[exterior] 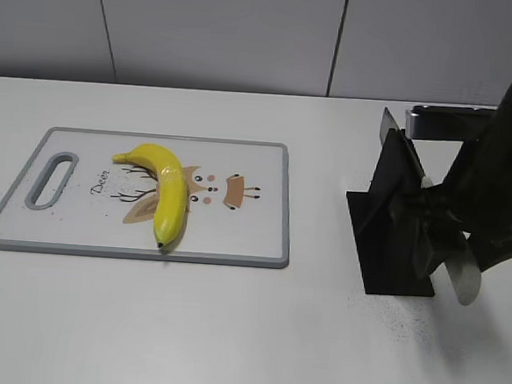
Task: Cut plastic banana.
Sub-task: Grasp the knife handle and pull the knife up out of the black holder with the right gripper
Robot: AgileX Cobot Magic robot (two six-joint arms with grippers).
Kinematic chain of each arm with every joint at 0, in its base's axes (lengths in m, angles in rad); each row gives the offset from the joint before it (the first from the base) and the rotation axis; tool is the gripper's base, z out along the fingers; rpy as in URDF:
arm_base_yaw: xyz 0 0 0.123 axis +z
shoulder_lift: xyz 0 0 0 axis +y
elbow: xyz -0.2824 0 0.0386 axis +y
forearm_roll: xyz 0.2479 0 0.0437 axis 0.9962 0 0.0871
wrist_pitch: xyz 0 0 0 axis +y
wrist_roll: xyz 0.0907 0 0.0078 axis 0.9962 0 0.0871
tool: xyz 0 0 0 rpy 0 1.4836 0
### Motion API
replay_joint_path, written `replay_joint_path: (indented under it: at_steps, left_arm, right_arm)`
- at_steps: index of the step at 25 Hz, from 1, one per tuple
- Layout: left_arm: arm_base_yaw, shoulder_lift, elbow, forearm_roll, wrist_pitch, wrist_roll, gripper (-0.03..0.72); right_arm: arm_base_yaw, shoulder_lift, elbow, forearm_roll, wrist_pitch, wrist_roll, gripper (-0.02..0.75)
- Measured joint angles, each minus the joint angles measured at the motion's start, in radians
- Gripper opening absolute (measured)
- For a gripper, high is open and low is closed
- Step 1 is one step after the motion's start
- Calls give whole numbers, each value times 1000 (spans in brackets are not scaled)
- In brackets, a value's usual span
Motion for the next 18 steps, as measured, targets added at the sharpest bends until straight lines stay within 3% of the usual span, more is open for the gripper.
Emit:
replay_joint_path:
  at_steps: [4, 6, 8, 18]
  left_arm:
    - [0, 0, 0, 0, 0, 0, 589]
    - [0, 0, 0, 0, 0, 0, 589]
    - [0, 0, 0, 0, 0, 0, 589]
    - [0, 0, 0, 0, 0, 0, 589]
  right_arm:
    - [0, 6, 0, 0, 1, 0, 358]
    - [0, 6, -4, 0, 7, 0, 293]
    - [0, 6, -11, 2, 16, 0, 167]
    - [0, 6, -94, 23, 111, 29, 161]
